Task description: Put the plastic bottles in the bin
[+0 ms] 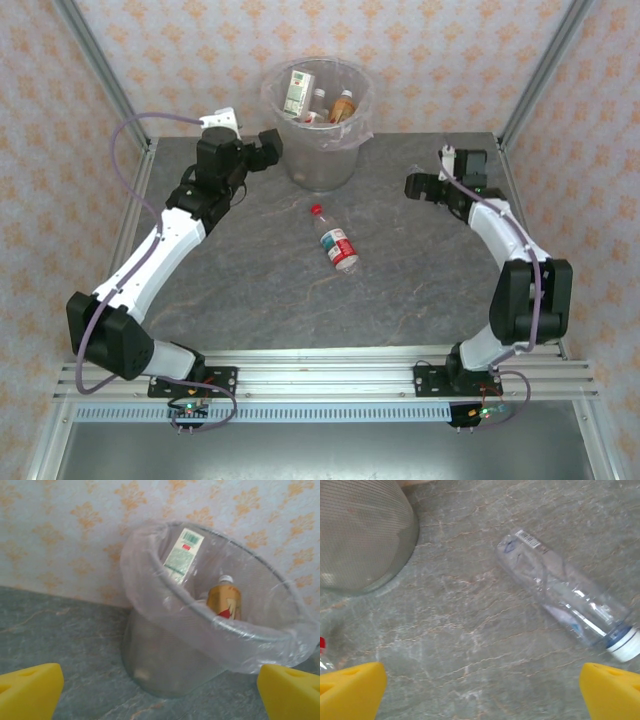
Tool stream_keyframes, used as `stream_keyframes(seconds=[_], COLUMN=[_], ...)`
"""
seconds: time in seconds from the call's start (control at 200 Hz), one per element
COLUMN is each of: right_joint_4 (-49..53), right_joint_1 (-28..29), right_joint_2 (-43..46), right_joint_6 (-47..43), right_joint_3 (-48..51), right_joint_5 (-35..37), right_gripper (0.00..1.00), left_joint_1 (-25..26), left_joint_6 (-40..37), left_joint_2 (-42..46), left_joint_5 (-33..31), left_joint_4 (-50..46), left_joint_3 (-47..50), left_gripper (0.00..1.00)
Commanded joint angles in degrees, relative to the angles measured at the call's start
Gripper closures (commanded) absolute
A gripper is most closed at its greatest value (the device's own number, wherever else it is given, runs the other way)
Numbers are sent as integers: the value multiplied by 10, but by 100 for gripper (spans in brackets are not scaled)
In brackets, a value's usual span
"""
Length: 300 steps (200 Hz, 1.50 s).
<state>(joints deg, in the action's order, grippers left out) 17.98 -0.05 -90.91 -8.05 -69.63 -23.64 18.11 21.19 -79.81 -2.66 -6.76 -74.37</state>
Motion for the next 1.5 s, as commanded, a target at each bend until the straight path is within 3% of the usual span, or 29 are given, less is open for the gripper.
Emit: stream_keyframes(seconds=[0.0,0.235,0.395,0.606,0.991,1.496], right_joint_4=[123,181,264,390,443,447], right_joint_1=[-22,-65,-70,-70,-66,-21], right_joint_2=[-43,-125,-195,-293,-429,-504], right_joint_6=[-106,-186,-248,-361,-361,-349], right_joint_3=[-79,-177,-280,-395,-564,-625], right_joint_5=[-38,-42,-7,-16,21,93], right_gripper=[1,1,1,1,1,1], left_joint_1=[0,-2,-3,-4,-4,-5], left_joint_6=[6,-12,-23,-31,10,27], left_joint_2=[31,53,70,76,85,86], left_joint_5=[-43,-57,-78,-89,-99,-116], left_joint_4=[13,0,12,8,-17,-15], left_joint_3=[26,69,93,105,133,141], left_gripper=[0,0,0,0,0,0])
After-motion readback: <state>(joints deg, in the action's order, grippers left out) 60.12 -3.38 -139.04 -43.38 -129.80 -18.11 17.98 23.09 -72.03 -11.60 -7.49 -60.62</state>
